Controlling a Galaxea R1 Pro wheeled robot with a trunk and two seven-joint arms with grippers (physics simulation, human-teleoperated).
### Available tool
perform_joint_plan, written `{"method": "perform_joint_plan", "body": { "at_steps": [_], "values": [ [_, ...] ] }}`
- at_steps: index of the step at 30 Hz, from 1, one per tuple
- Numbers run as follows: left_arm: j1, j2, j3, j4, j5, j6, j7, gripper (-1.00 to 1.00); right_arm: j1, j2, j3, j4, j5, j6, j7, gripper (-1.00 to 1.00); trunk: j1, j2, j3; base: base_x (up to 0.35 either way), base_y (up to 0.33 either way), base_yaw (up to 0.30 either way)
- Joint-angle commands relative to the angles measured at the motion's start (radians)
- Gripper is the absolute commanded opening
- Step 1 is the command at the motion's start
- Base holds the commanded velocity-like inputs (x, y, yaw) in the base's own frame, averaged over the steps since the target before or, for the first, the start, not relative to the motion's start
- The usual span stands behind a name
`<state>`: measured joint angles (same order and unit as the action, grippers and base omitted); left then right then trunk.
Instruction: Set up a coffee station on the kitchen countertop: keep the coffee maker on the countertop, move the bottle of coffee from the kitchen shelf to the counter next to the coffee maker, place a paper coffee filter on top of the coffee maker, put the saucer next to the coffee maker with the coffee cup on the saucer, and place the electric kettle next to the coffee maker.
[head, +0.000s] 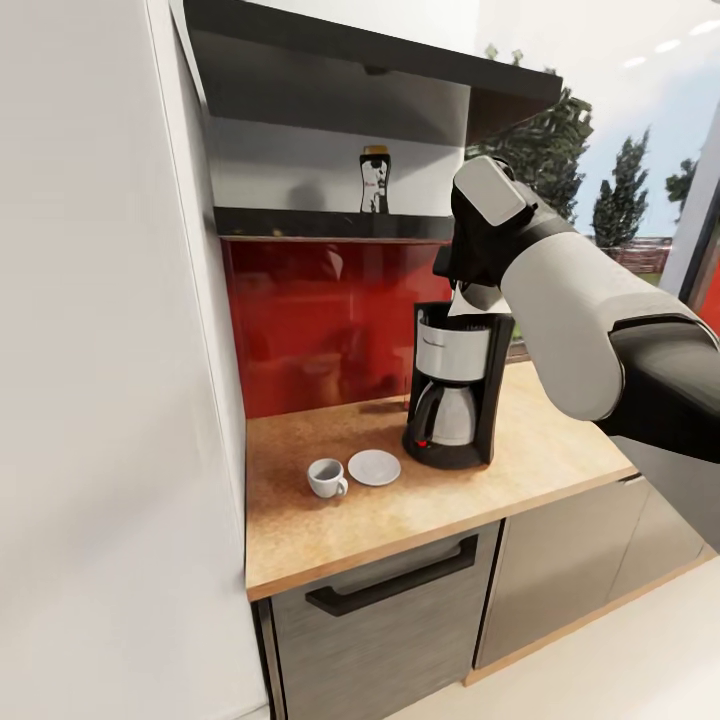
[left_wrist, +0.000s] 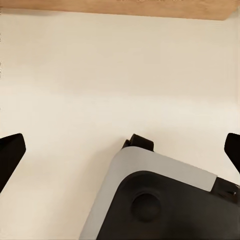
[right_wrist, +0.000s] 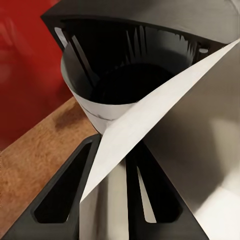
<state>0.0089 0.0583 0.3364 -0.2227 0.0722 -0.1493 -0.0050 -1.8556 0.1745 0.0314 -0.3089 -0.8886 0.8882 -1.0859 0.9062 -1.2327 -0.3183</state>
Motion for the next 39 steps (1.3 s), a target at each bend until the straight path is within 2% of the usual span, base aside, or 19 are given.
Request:
{"method": "perform_joint_plan", "body": {
  "at_steps": [1,10,16,18,22,27,29,35,39],
  "values": [
    [0.0,0.0,-0.002,-0.001,0.008,-0.001,0.0,1.0,-0.001,0.0,0.003,-0.001,-0.009,0.003,-0.008,-1.0,-0.004,0.007,0.002,0.0,0.0,0.0],
    [0.0,0.0,-0.002,-0.001,0.008,-0.001,-0.001,1.0,-0.001,0.0,0.003,0.0,-0.009,0.004,-0.007,-1.0,-0.031,0.056,0.024,0.0,0.0,0.0],
    [0.0,0.0,-0.002,-0.001,0.008,-0.002,-0.001,1.0,0.001,0.0,0.003,0.003,-0.009,0.004,0.005,-1.0,-0.031,0.056,0.024,0.0,0.0,0.0],
    [0.0,0.0,-0.002,-0.001,0.008,-0.002,-0.001,1.0,0.009,0.0,0.003,0.005,-0.009,0.002,0.06,-1.0,-0.038,0.07,0.03,0.0,0.0,0.0],
    [0.0,0.0,-0.002,-0.001,0.008,-0.002,-0.001,1.0,0.023,0.0,0.004,0.006,-0.008,-0.02,0.139,-1.0,-0.038,0.07,0.03,0.0,0.0,0.0],
    [0.0,0.0,-0.002,-0.001,0.008,-0.002,-0.001,1.0,0.028,0.0,0.009,0.009,-0.003,-0.036,0.166,-1.0,-0.038,0.07,0.03,0.0,0.0,0.0],
    [0.0,0.0,-0.002,-0.001,0.008,-0.002,-0.001,1.0,0.029,0.0,0.019,0.014,-0.002,-0.038,0.168,-1.0,-0.038,0.07,0.03,0.0,0.0,0.0],
    [0.0,0.0,-0.002,-0.001,0.008,-0.003,-0.001,1.0,0.029,0.0,0.103,0.017,-0.001,-0.042,0.163,-1.0,-0.038,0.07,0.03,0.009,0.004,0.0],
    [0.0,0.0,-0.002,-0.001,0.008,-0.003,-0.001,1.0,0.029,0.0,0.126,0.018,-0.001,-0.045,0.156,-1.0,-0.038,0.07,0.03,0.17,0.061,0.0]
  ]
}}
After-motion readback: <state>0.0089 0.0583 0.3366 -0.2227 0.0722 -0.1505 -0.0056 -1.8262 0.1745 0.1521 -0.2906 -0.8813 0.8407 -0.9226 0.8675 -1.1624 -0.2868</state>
